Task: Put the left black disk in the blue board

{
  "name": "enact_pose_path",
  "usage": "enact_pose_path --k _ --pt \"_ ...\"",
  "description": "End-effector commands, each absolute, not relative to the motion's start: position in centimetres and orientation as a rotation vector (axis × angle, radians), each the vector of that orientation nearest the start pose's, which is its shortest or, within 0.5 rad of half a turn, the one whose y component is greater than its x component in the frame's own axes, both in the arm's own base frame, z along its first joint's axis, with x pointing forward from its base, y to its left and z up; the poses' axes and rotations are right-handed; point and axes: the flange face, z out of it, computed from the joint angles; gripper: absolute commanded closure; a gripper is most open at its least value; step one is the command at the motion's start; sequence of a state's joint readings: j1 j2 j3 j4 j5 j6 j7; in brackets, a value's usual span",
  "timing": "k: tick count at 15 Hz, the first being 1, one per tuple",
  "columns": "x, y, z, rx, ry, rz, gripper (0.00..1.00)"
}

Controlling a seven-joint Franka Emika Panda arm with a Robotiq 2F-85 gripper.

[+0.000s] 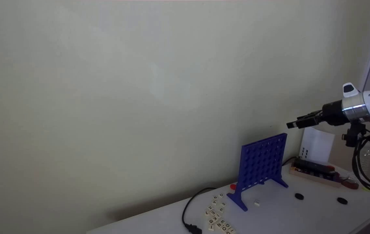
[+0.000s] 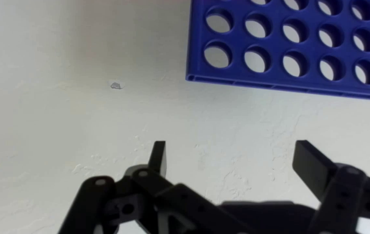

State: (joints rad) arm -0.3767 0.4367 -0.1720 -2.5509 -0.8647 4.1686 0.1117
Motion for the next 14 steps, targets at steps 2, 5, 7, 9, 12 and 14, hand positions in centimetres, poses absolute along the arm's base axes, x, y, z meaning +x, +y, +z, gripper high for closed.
enact_pose_path --k 2,5,7,9,12,14 --pt "40.1 -14.6 28.4 -2.636 -0.367 -1.465 0.0" --pt "39.9 -15.1 29.7 -2.745 -0.311 -1.352 0.0" --pt "39.9 -14.9 30.3 -2.857 -0.252 -1.238 0.0" --pt "39.9 -14.0 30.7 -2.936 -0.217 -1.154 0.0" --pt "39.6 -11.7 29.9 -3.035 -0.213 -1.007 0.0" --pt "39.1 -9.5 28.4 -3.078 -0.23 -0.901 0.0"
